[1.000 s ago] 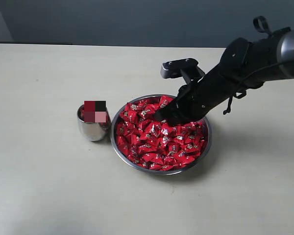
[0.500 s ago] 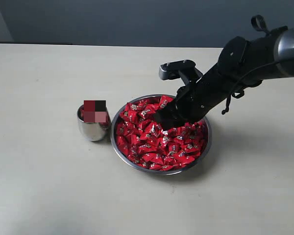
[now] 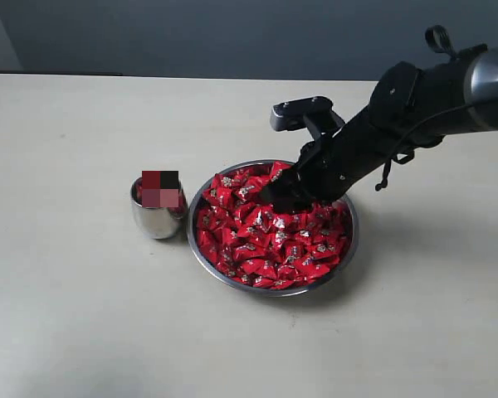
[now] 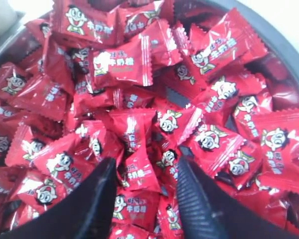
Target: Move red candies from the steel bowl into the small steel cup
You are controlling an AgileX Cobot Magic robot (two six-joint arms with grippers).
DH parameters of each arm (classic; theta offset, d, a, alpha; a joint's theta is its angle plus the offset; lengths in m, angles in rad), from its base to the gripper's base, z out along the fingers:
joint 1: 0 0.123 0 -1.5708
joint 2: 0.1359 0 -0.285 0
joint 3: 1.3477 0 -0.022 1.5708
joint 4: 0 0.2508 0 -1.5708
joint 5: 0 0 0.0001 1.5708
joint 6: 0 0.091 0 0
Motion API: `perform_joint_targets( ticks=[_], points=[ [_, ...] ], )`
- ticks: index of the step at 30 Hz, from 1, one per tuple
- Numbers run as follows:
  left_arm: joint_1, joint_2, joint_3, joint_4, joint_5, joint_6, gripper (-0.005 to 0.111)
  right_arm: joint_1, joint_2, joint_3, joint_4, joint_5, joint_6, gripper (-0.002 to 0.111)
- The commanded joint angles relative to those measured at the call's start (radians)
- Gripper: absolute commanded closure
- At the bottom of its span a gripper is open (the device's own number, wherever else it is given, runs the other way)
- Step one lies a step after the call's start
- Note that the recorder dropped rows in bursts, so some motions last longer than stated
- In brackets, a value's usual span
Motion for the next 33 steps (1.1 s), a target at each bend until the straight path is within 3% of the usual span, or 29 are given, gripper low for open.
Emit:
perform_joint_targets(
  ticks=[1,33],
  points=[
    [0.001,-0.004,0.004,-0.002,-0.002,-0.001,0.106,-0.004,0.022,-0.007,0.000,-0.017,-0.009,0.069],
    [0.001,-0.004,0.004,-0.002,-0.002,-0.001,0.106,-0.004,0.093,-0.052,0.007,0.036,-0.009,0.069]
  ],
)
